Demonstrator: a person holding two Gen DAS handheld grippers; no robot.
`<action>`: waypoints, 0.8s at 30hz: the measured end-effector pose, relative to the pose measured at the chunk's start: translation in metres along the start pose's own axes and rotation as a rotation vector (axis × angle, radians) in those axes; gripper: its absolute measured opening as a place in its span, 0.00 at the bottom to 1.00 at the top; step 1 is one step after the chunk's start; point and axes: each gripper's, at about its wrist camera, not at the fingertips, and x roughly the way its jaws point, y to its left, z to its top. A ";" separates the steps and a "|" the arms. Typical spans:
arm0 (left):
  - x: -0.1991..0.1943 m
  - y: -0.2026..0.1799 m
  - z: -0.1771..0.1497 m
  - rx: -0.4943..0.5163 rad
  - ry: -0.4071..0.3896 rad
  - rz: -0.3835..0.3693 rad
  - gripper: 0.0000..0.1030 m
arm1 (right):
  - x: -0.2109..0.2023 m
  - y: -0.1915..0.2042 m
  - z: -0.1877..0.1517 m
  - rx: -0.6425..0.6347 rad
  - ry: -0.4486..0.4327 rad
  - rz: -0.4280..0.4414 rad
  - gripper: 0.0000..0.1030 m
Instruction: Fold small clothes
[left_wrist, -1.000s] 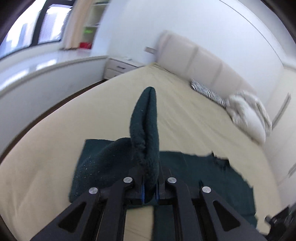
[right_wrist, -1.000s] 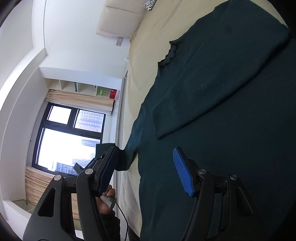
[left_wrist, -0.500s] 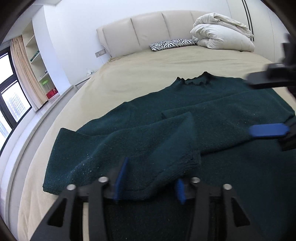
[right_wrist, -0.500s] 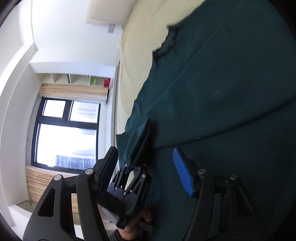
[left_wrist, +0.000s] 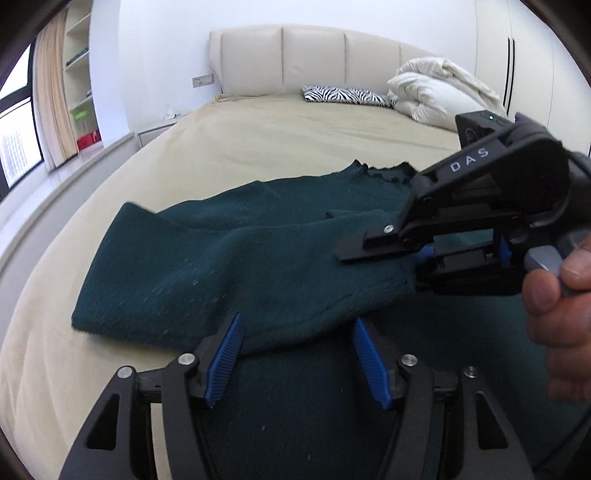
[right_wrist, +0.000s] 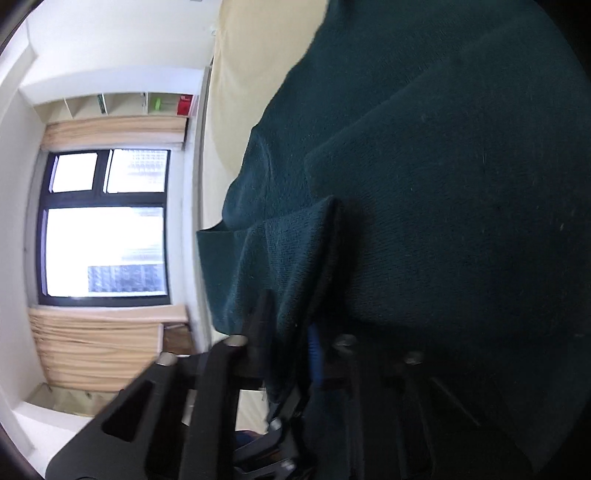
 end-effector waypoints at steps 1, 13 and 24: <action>-0.005 0.004 -0.002 -0.012 -0.005 -0.009 0.68 | -0.006 0.006 0.000 -0.028 -0.013 -0.016 0.07; -0.026 0.043 -0.010 -0.170 0.017 -0.092 0.69 | -0.096 0.018 0.020 -0.241 -0.117 -0.279 0.07; -0.025 0.107 0.042 -0.312 -0.034 -0.101 0.35 | -0.167 -0.058 0.029 -0.159 -0.202 -0.408 0.07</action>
